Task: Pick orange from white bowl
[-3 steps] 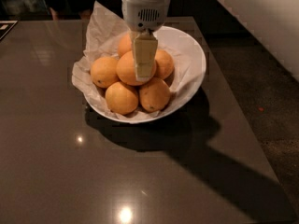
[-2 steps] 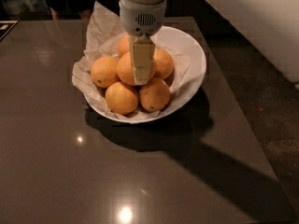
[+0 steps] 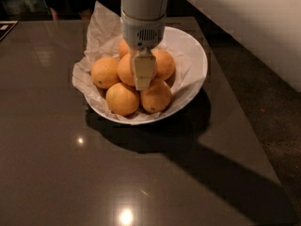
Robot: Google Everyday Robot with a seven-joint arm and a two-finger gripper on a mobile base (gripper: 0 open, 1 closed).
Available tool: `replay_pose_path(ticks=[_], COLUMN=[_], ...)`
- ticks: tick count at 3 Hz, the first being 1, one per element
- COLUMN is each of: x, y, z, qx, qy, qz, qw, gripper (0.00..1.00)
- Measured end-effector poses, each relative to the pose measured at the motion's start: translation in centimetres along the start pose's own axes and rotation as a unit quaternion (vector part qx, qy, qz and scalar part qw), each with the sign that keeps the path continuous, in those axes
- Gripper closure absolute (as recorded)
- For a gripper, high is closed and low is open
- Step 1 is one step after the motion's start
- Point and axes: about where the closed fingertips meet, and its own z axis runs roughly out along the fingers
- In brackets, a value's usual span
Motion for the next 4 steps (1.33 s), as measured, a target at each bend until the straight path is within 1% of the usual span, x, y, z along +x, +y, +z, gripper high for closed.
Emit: replay_pose_path(ticks=[1,2,3,4], x=[-0.3,-0.3,-0.2,-0.2], y=[-0.4,0.1,1.3,3.7], z=[0.1,-1.2,-4.3,-7.4], qx=[0.008,0.027,0.062,0.098], qy=[-0.005,-0.030,-0.082,-0.130], qz=[0.000,-0.003,-0.011,-0.028], qw=[1.0000,0.9992,0.9946,0.9862], gripper=[0.67,1.00,1.00,1.00])
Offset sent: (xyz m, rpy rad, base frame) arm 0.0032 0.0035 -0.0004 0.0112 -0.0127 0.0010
